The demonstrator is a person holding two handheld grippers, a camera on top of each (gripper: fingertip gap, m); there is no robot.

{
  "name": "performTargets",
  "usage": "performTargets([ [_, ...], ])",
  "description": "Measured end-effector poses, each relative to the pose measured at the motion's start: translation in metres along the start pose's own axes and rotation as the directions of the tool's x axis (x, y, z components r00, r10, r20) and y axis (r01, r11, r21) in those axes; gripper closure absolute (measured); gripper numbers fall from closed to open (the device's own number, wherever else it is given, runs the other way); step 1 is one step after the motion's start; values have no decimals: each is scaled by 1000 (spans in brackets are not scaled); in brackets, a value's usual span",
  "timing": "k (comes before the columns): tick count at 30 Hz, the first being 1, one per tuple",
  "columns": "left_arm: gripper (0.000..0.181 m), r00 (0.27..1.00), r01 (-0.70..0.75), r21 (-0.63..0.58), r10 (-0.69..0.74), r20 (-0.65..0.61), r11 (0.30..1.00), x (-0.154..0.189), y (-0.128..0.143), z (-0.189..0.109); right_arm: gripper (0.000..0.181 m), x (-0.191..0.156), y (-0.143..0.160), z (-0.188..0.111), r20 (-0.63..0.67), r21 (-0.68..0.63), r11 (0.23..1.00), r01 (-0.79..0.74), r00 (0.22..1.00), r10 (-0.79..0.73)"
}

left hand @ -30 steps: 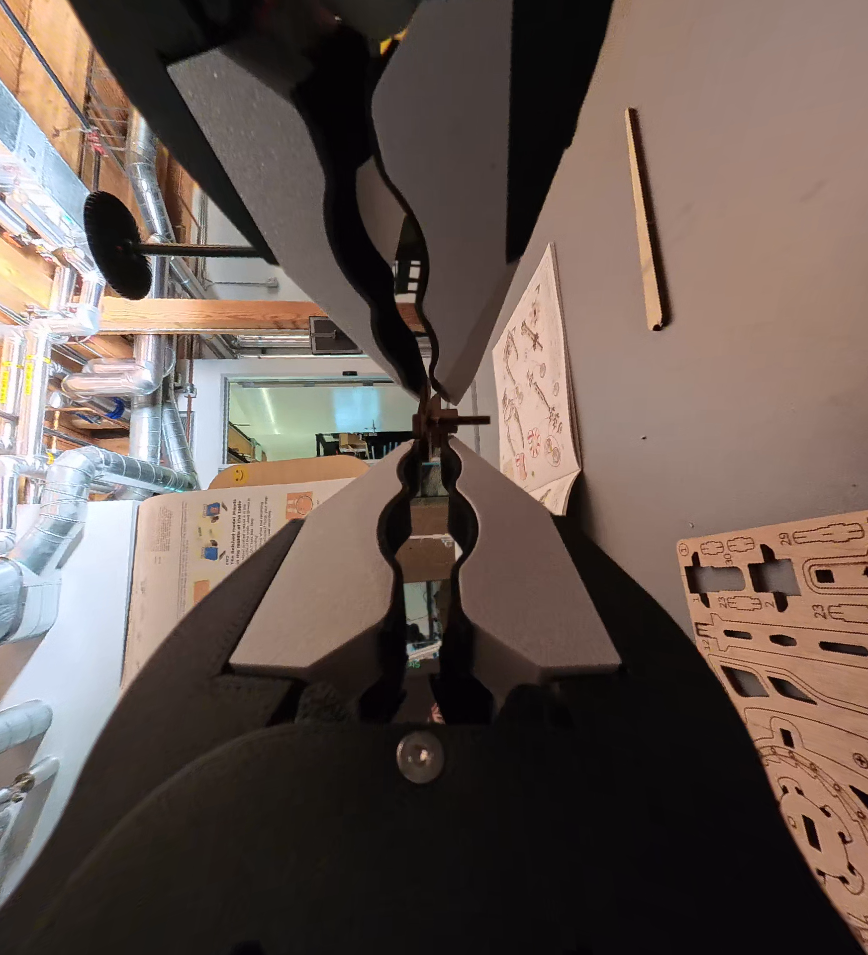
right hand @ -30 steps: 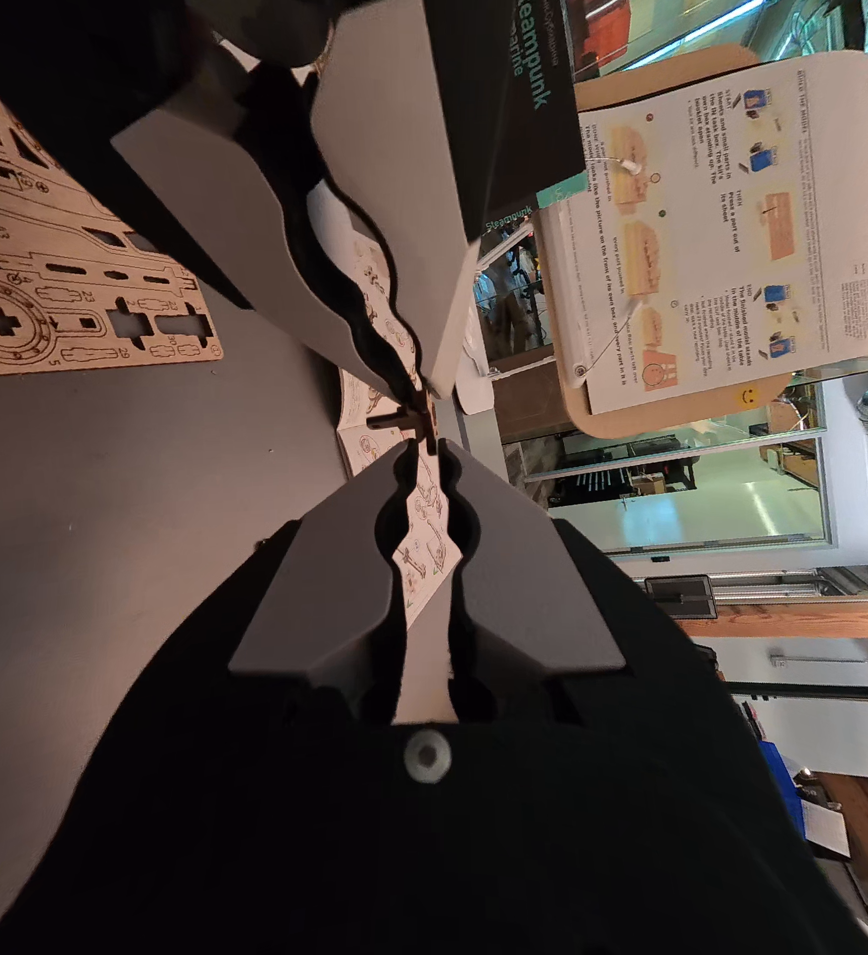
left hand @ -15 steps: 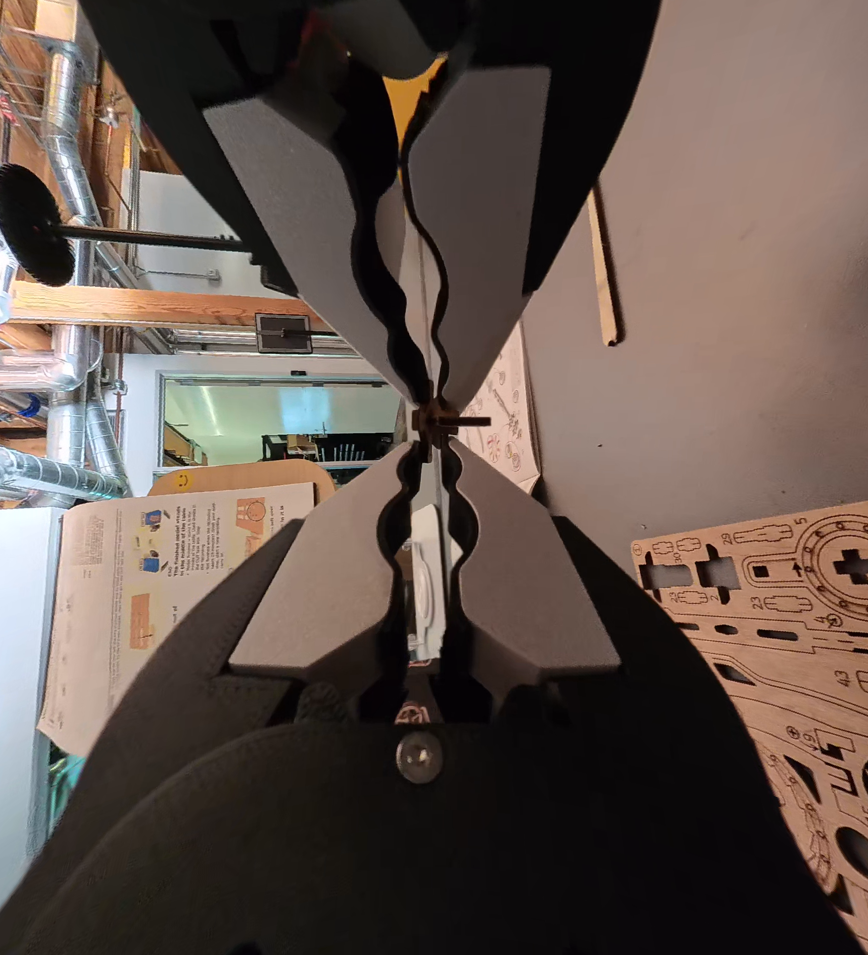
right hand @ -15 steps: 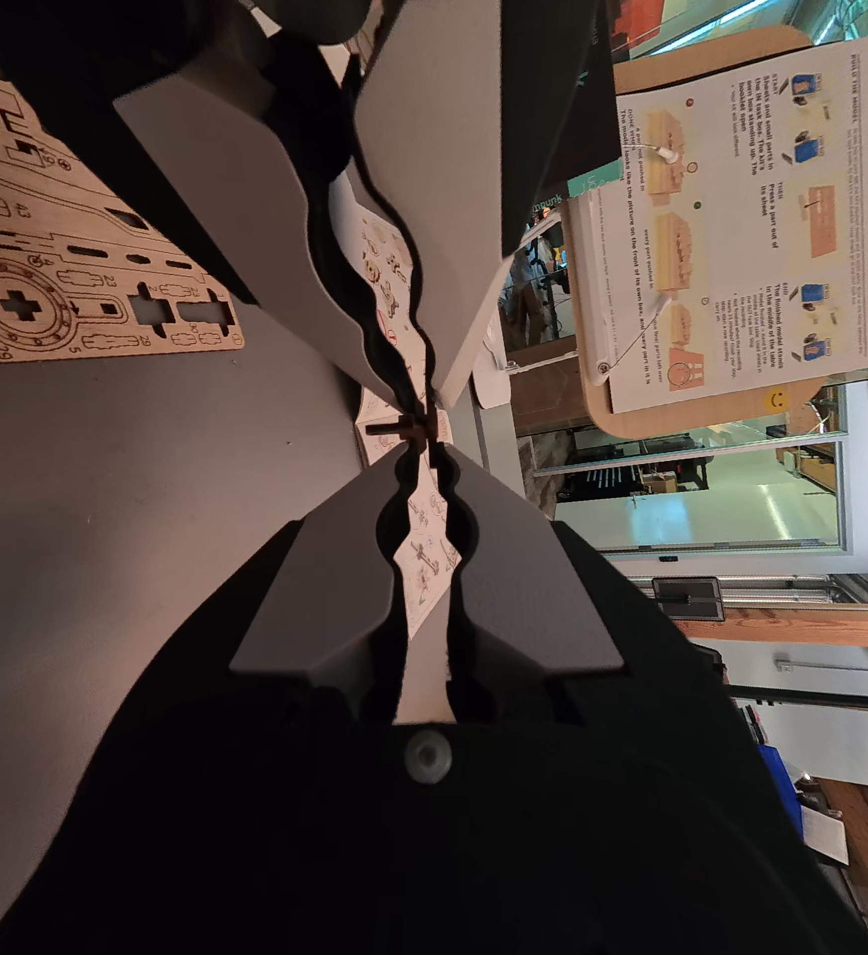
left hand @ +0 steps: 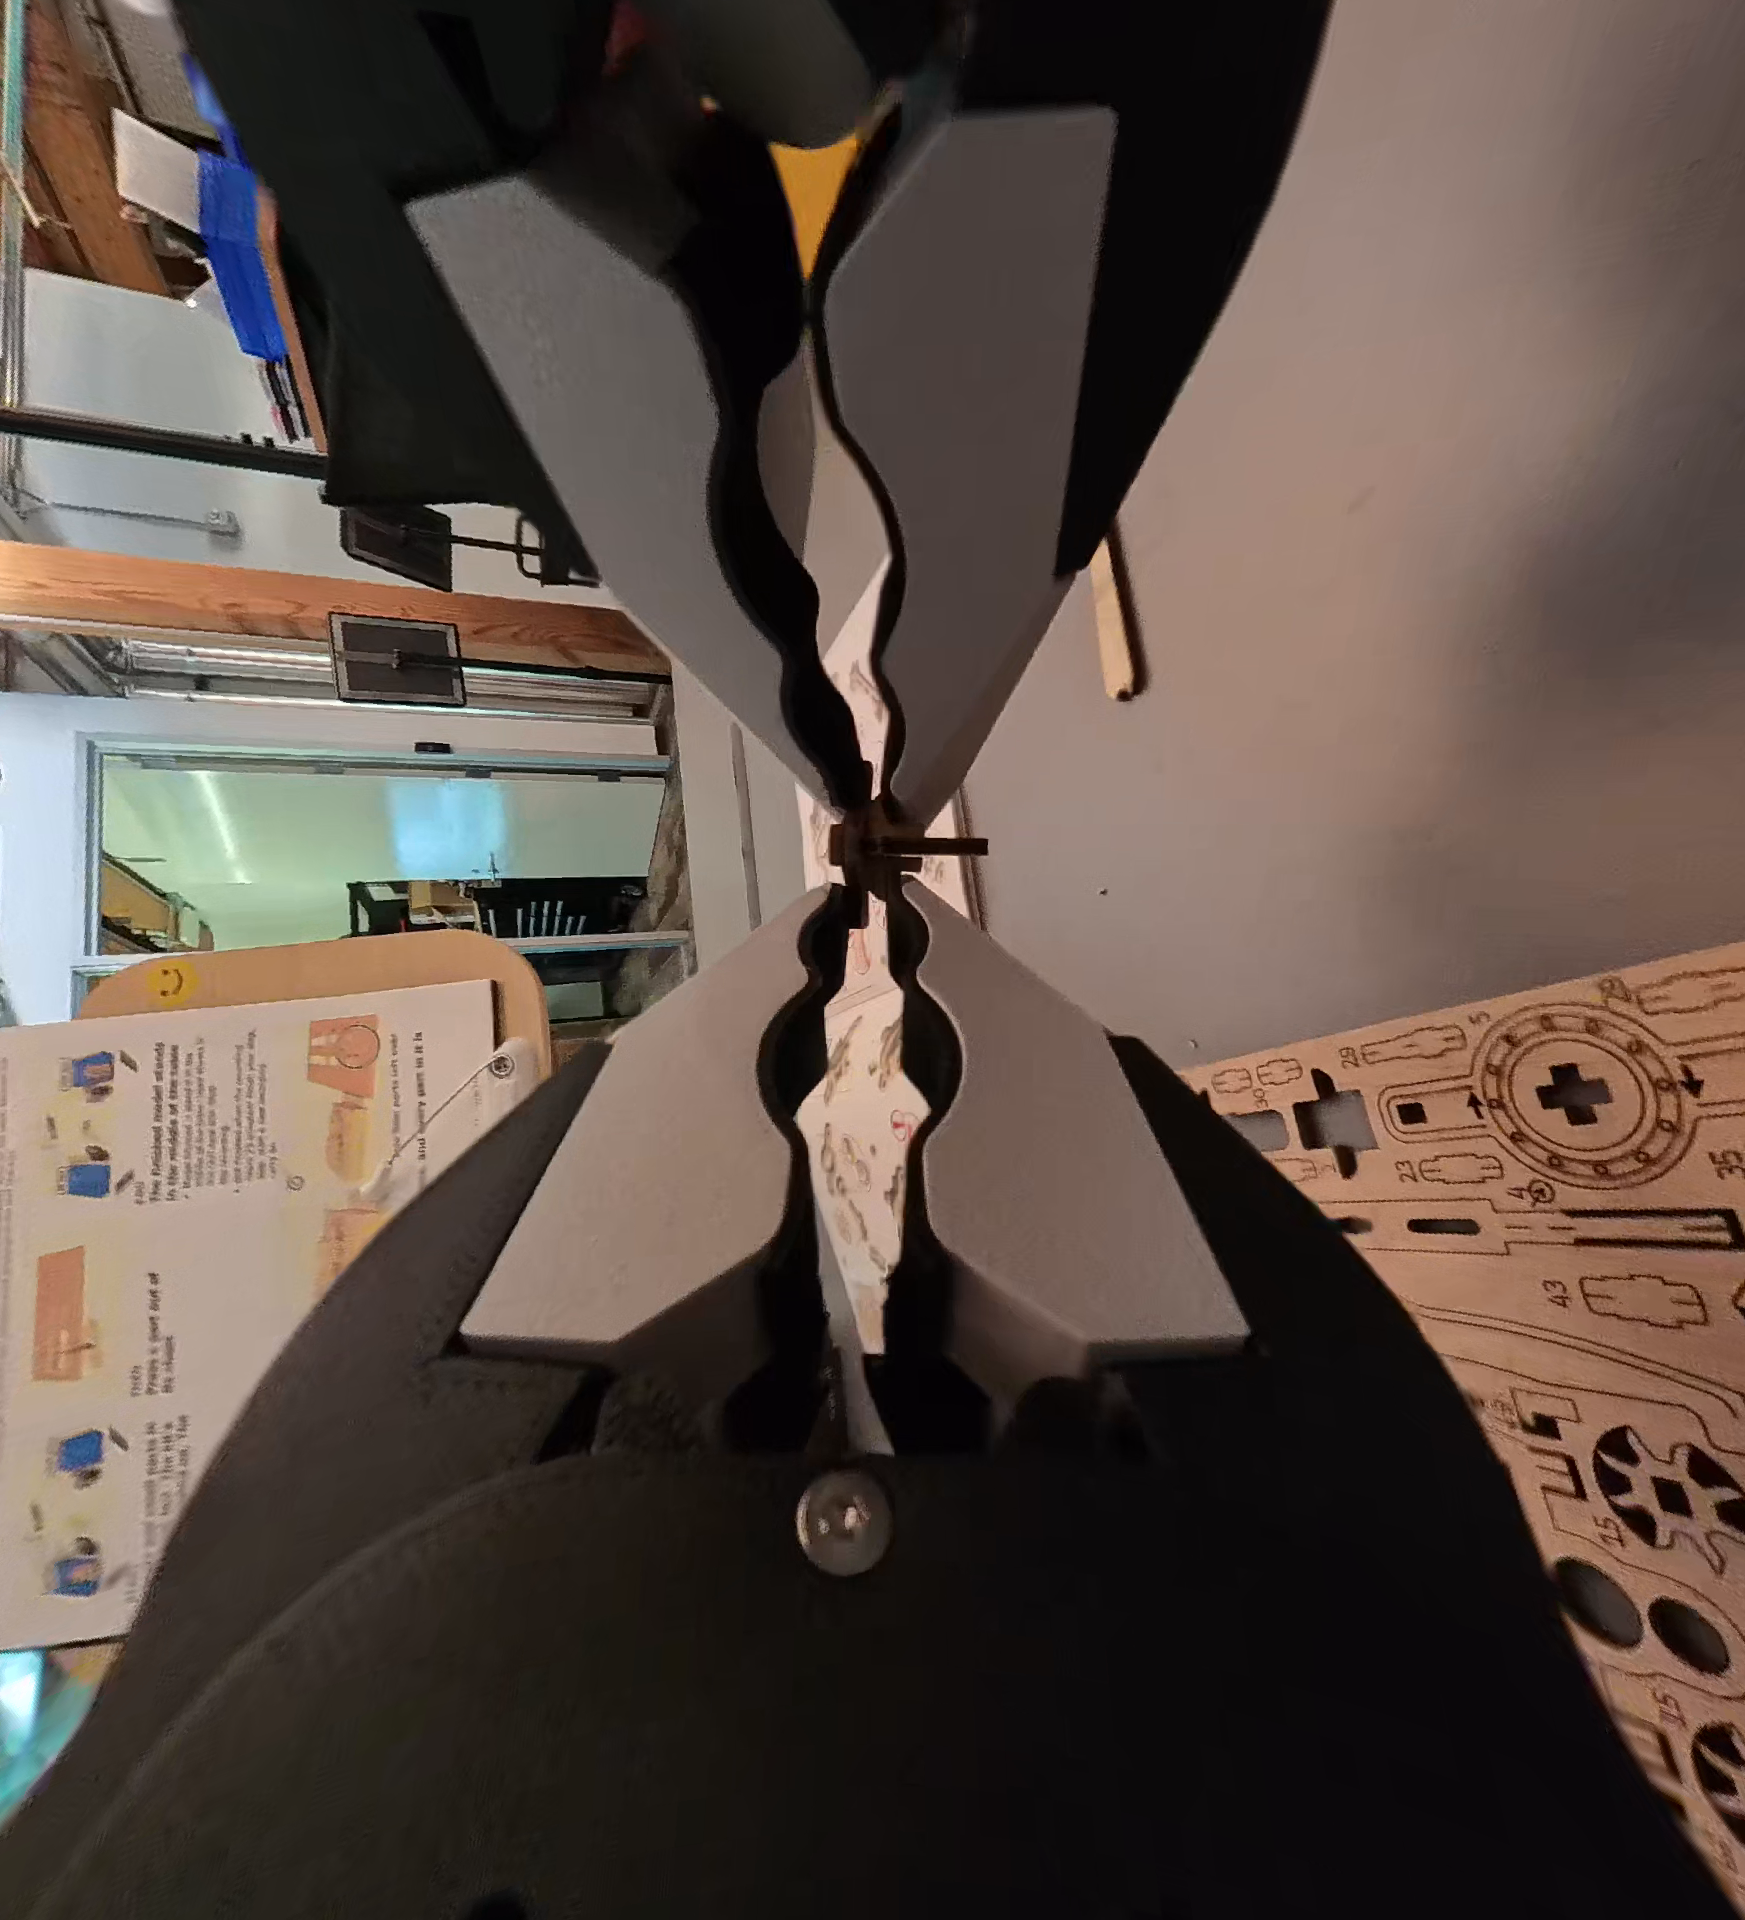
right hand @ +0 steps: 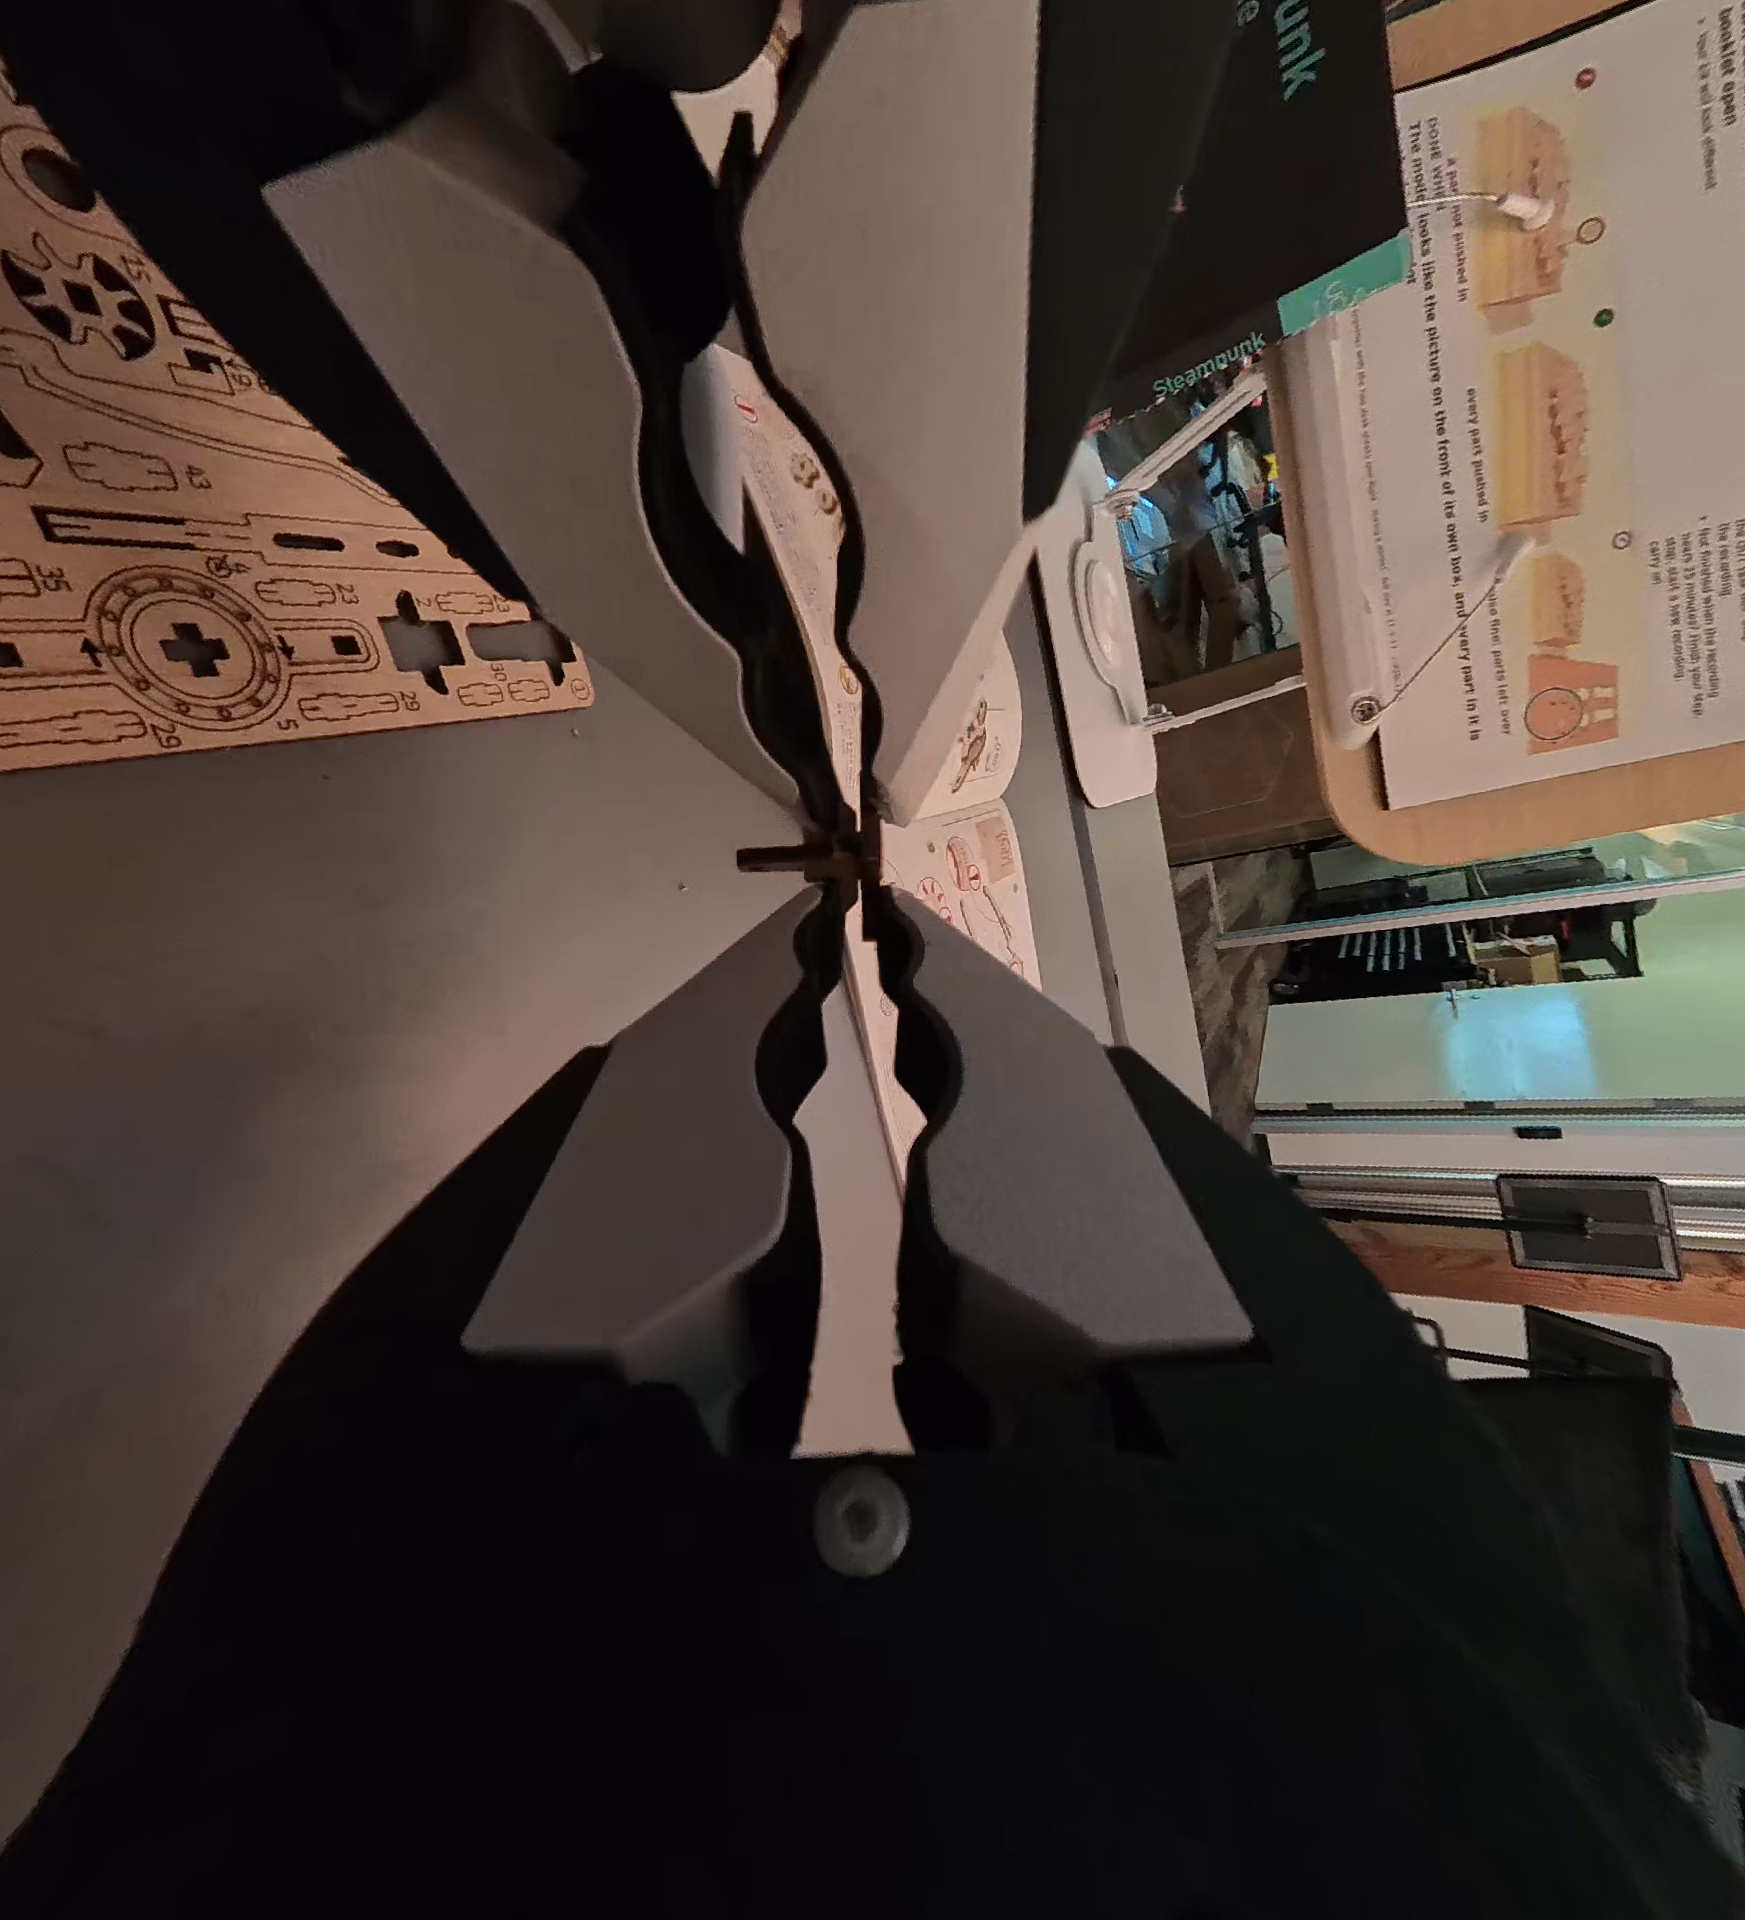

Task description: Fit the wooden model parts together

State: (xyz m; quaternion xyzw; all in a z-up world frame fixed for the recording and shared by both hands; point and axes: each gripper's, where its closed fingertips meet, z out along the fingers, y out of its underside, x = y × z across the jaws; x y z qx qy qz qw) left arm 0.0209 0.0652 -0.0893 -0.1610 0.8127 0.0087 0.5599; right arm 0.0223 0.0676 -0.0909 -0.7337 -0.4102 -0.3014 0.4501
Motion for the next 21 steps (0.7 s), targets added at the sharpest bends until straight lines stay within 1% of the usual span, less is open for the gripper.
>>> performTargets([
  [1,176,1000,24,11,-24,6,1000,-1,1,1,176,2,1,0,-2,16,1000,-17,1000,17],
  [2,177,999,47,28,-47,15,998,-3,2,3,174,4,1,0,12,39,998,-51,999,50],
  [4,176,993,116,35,-117,20,993,-8,12,7,157,5,5,-2,92,76,987,-140,987,133],
  [5,176,983,182,57,-182,-4,982,-10,15,8,154,4,6,-3,137,97,979,-181,976,167],
  [6,177,964,266,104,-261,-55,958,-9,12,7,154,5,8,-3,157,106,971,-213,968,195],
  [8,177,901,426,237,-386,-199,873,-9,-6,-2,153,8,4,-5,178,158,956,-249,959,220],
  [10,177,835,548,340,-472,-283,764,-19,-19,-13,154,2,-5,-10,244,206,936,-284,942,232],
  [12,177,781,621,381,-506,-365,684,-24,-27,-22,154,-4,-16,-15,303,245,914,-323,921,244],
  [13,177,765,642,391,-512,-392,660,-24,-30,-24,157,-5,-20,-17,320,258,908,-331,916,243],
  [14,177,759,649,401,-507,-409,647,-24,-32,-26,161,-5,-21,-18,325,260,905,-337,913,247],
  [17,177,775,629,435,-484,-406,644,-24,-34,-28,171,-3,-26,-24,355,287,881,-375,896,266],
  [19,177,768,638,452,-479,-424,623,-24,-36,-31,172,-1,-27,-28,389,294,860,-417,874,291],
  [21,177,756,652,461,-467,-459,602,-24,-38,-35,164,6,-26,-28,379,290,845,-449,865,329],
])
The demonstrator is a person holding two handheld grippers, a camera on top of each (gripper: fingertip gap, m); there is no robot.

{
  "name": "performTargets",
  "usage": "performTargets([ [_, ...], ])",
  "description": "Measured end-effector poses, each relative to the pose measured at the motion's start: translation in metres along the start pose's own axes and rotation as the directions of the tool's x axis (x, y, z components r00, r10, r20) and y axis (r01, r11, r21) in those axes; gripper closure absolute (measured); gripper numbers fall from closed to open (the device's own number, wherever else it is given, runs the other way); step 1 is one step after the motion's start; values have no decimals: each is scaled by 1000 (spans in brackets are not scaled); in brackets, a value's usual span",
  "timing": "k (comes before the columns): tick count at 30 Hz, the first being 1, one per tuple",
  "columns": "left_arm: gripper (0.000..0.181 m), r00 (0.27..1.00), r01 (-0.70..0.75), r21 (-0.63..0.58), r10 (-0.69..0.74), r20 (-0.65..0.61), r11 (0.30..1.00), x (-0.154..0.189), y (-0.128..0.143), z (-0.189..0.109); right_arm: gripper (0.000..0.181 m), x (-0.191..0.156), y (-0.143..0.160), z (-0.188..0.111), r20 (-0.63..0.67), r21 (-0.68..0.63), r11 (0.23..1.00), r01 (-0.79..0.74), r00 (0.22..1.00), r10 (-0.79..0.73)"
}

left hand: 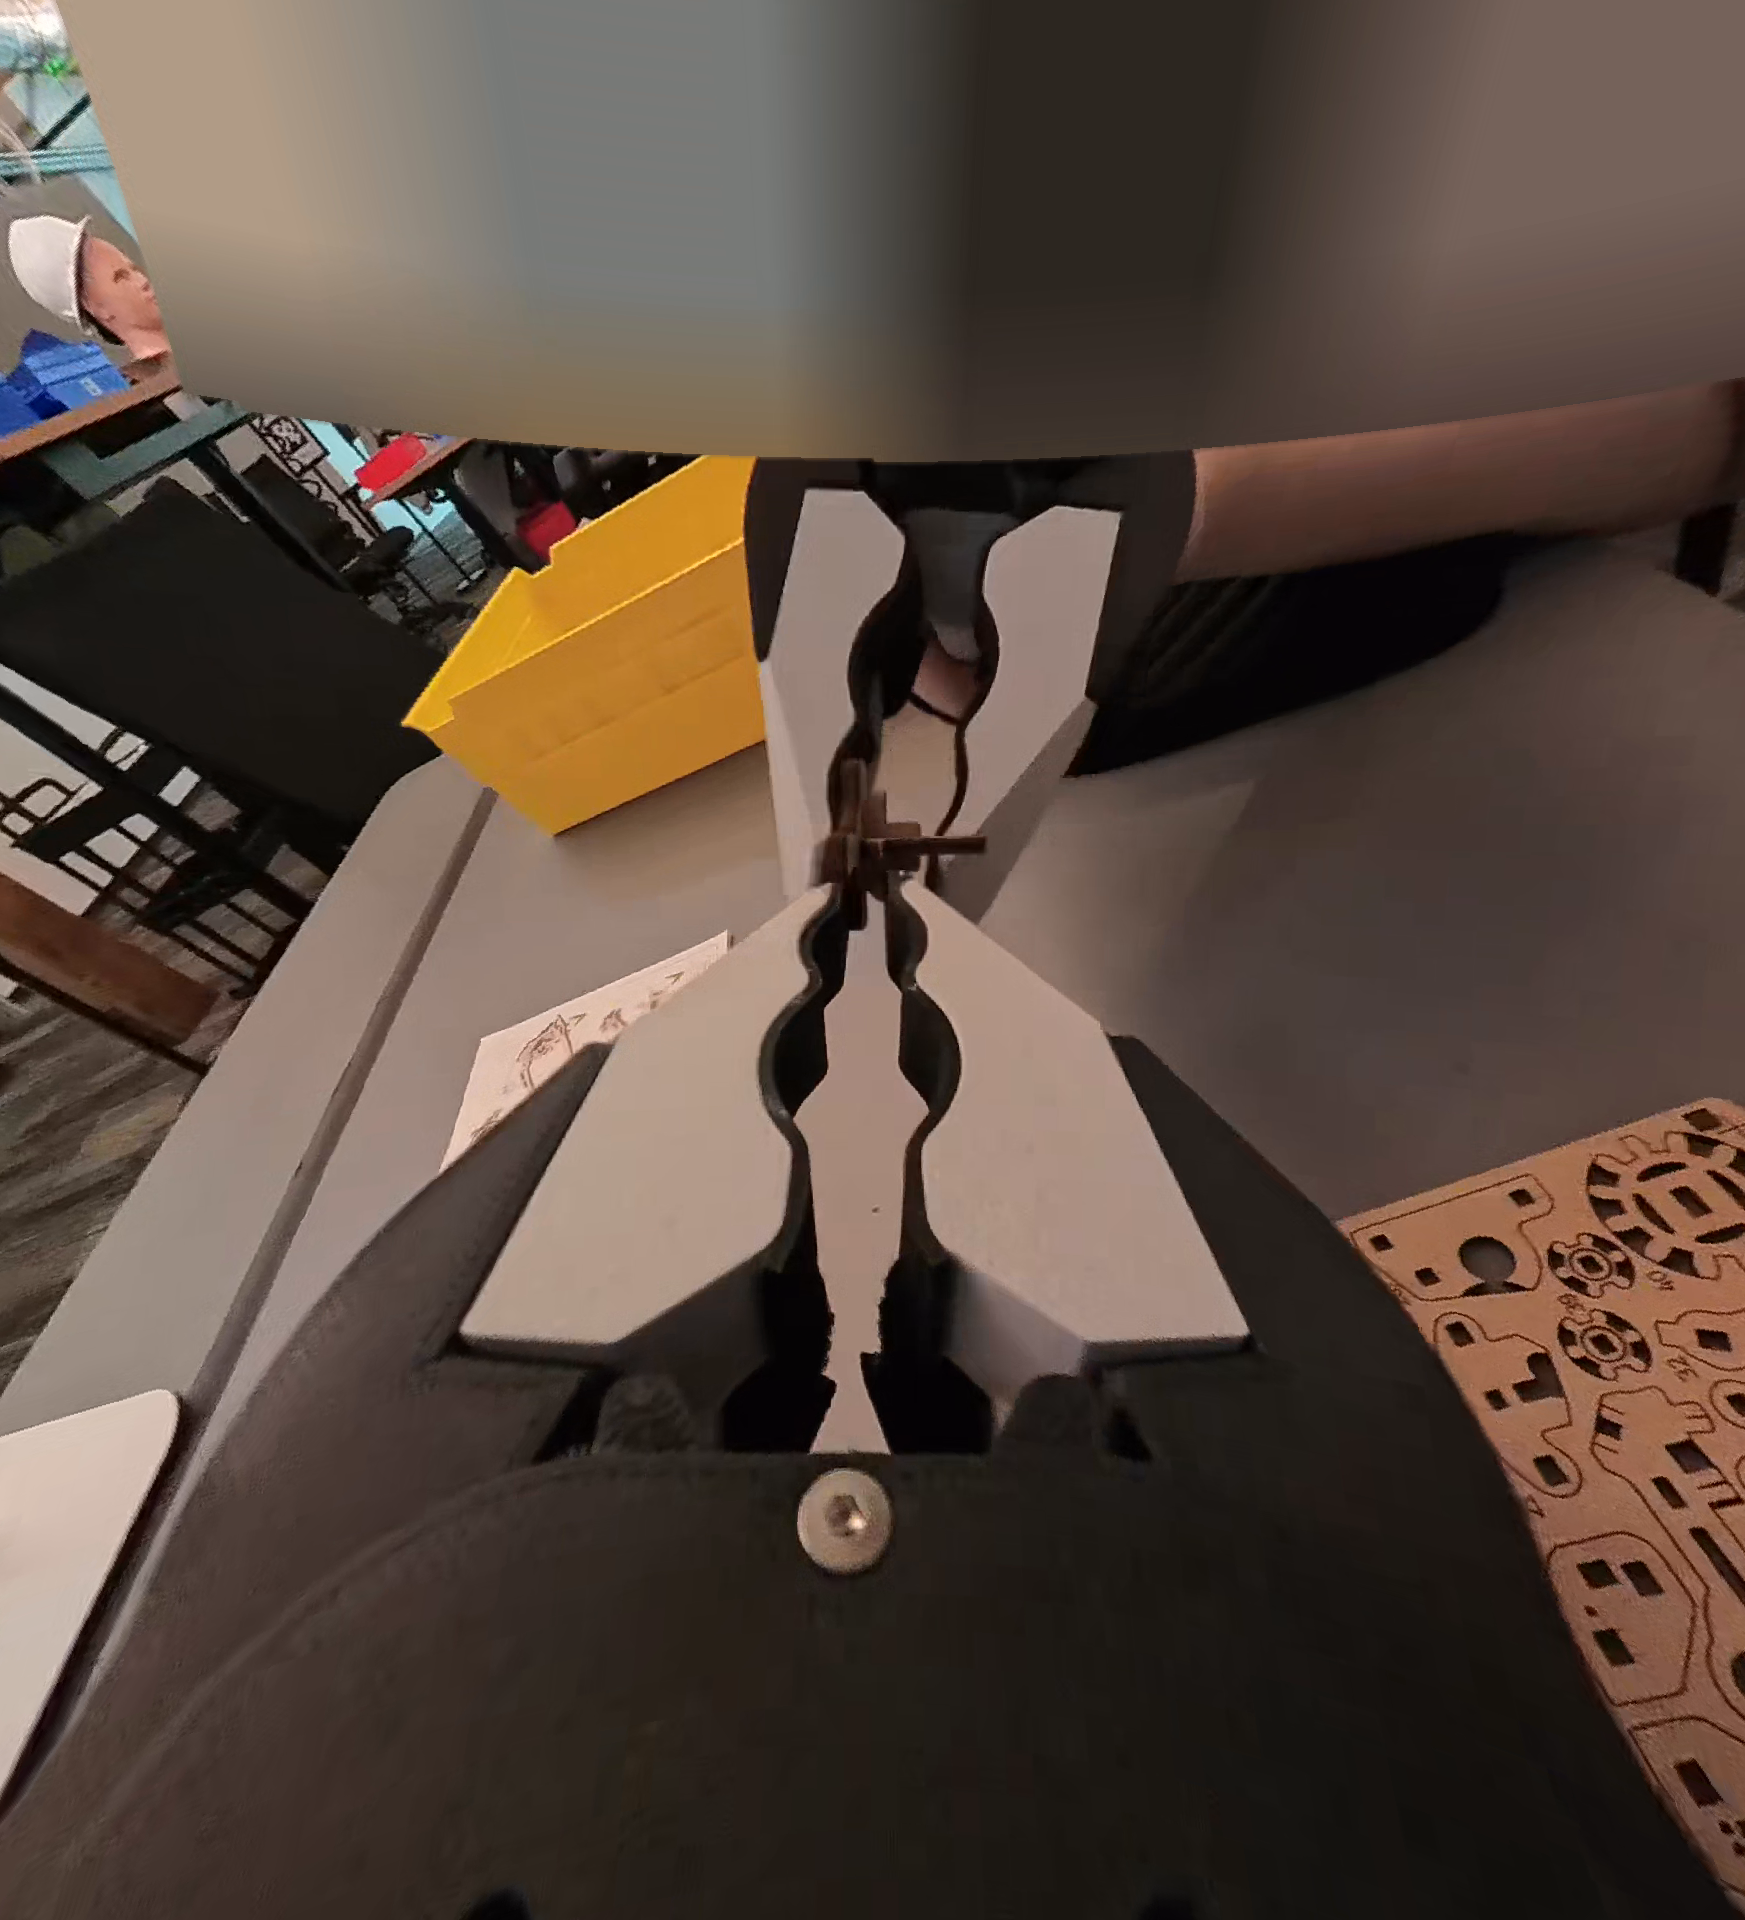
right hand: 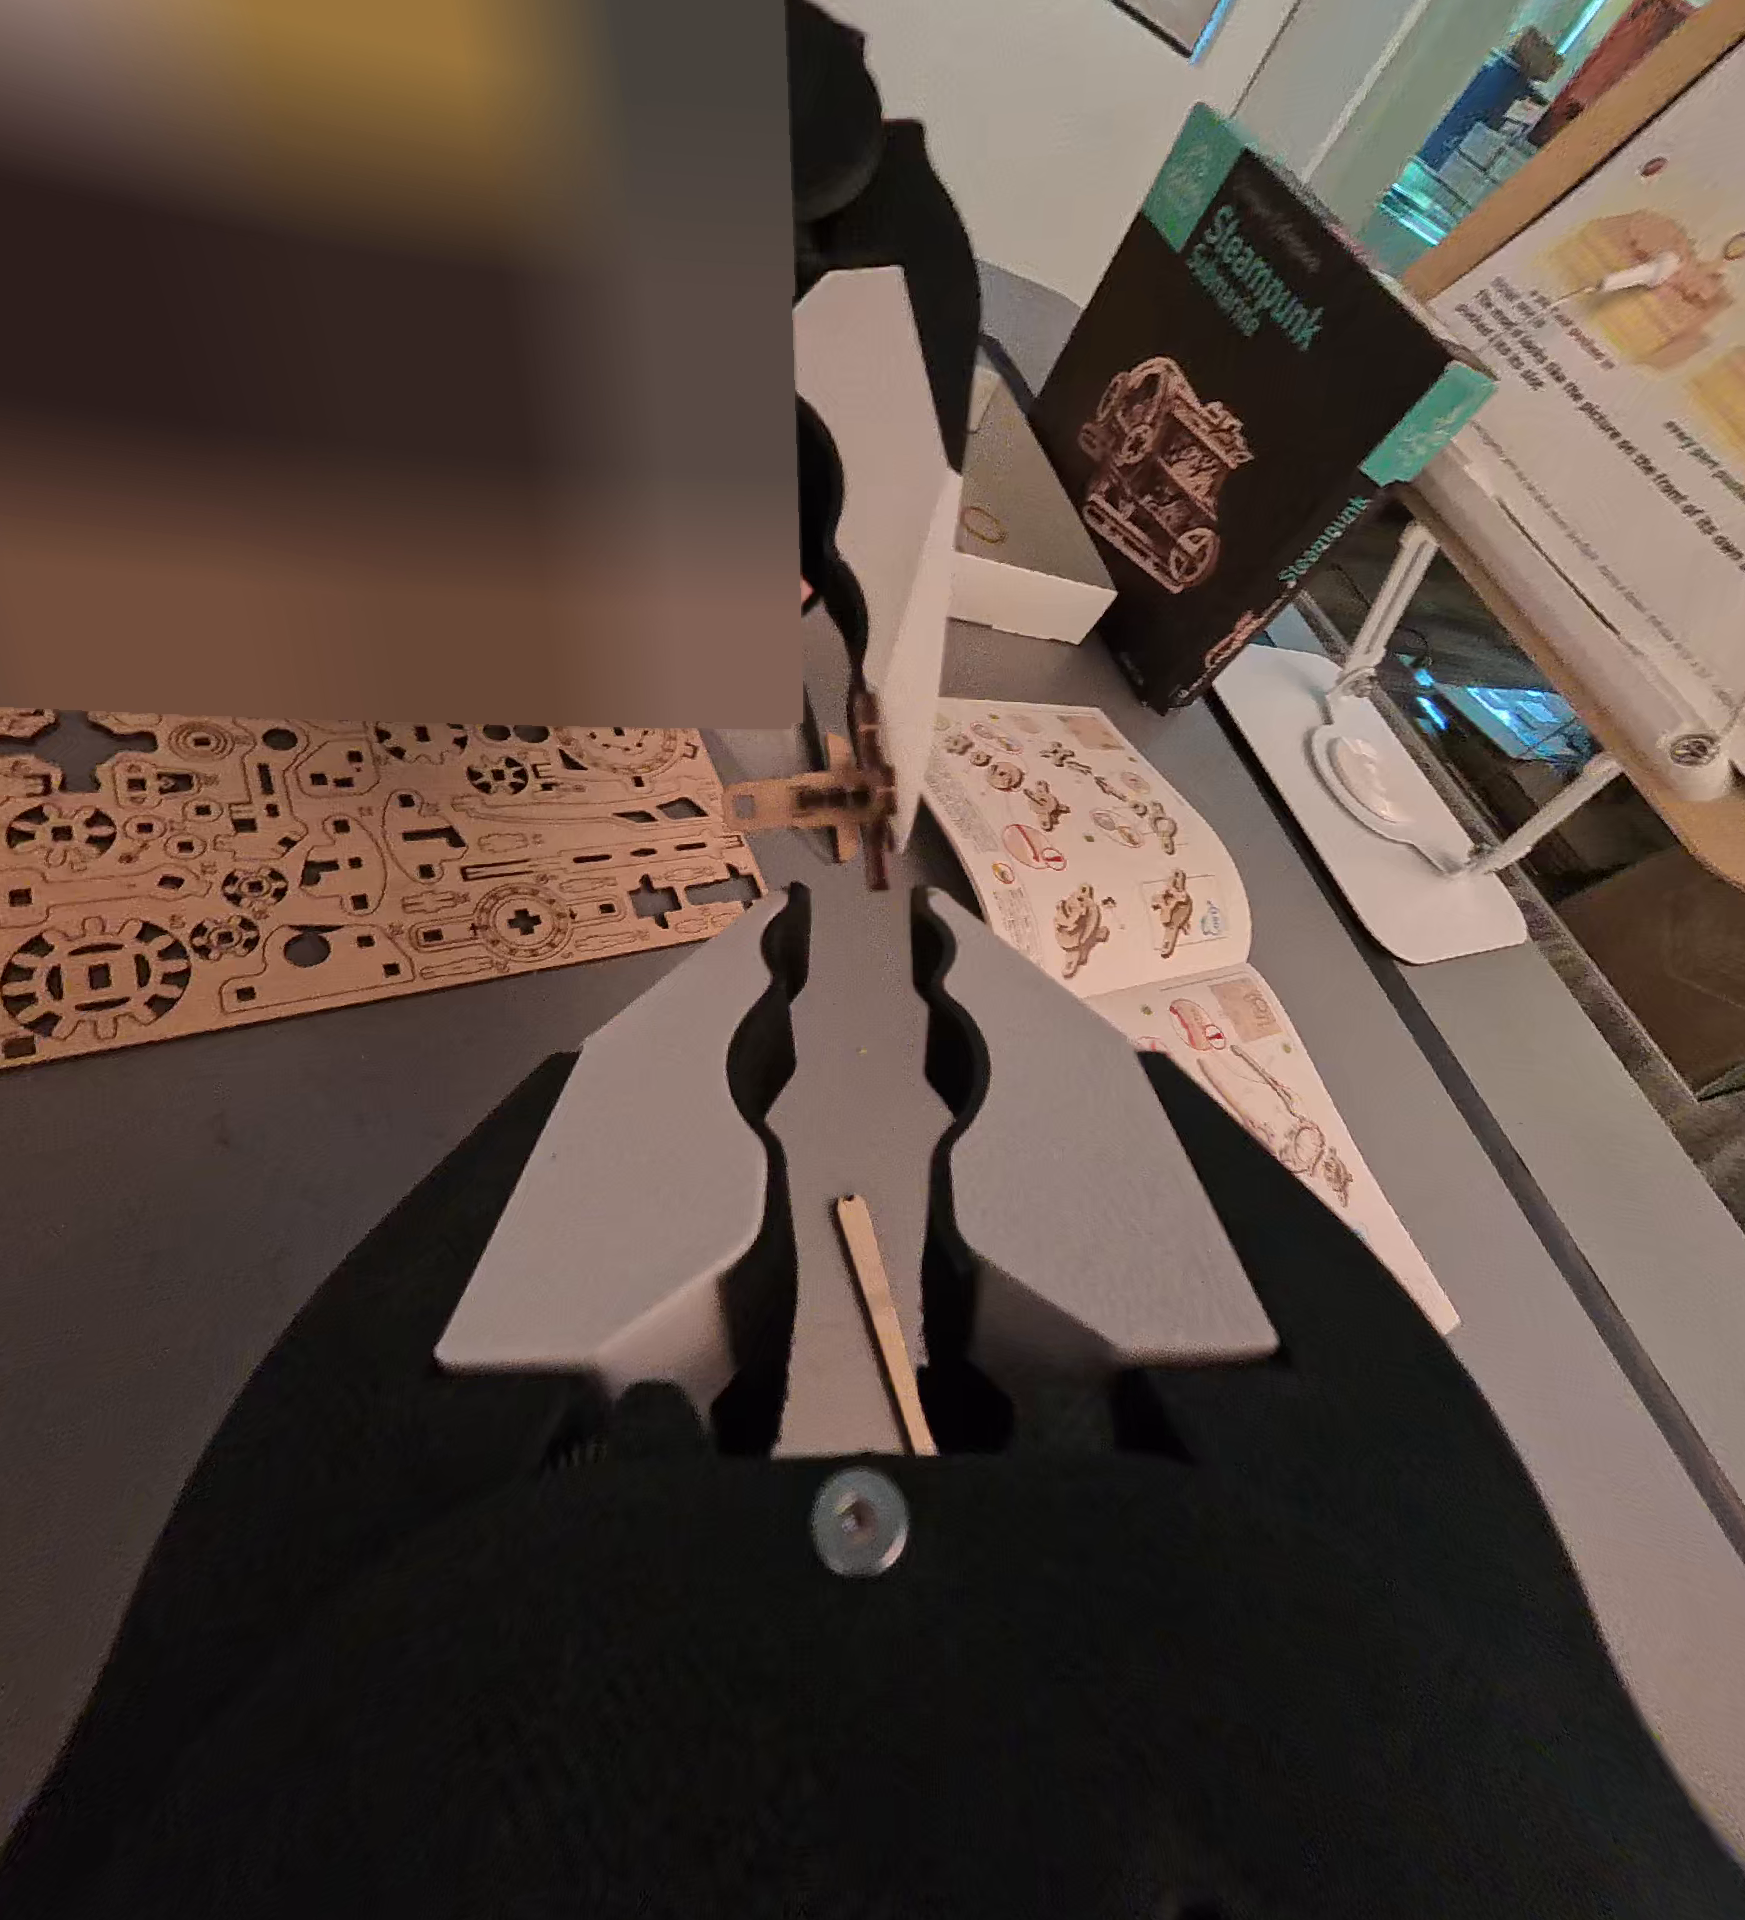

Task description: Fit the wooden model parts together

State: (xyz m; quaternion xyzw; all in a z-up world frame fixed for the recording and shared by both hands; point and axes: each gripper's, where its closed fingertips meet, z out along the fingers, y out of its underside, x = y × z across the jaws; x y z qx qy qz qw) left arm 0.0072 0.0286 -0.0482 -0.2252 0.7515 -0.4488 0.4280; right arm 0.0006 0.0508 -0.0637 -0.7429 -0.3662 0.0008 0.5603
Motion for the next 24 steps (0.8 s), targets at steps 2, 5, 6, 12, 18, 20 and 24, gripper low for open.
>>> performTargets([
  [2,177,1000,14,15,-14,-15,1000,1,-1,-1,161,4,0,-4,-9,-3,1000,-3,1000,3],
  [5,177,999,22,11,-22,-27,1000,1,2,-1,162,0,-13,-10,28,71,997,-30,999,28],
  [6,177,999,22,11,-22,-29,1000,2,2,0,162,0,-14,-10,34,71,997,-43,999,41],
  [12,177,999,15,1,-15,-39,1000,4,5,0,167,-4,-12,-9,53,53,998,-38,998,35],
  [18,177,996,37,13,-36,-83,999,9,6,1,166,-9,-9,-9,67,37,999,3,998,-5],
  [20,177,995,45,26,-43,-90,999,10,4,0,166,-9,-11,-10,76,47,999,-10,997,6],
  [24,177,994,56,50,-51,-98,997,10,1,-1,167,-10,-13,-11,86,58,998,-19,996,14],
])
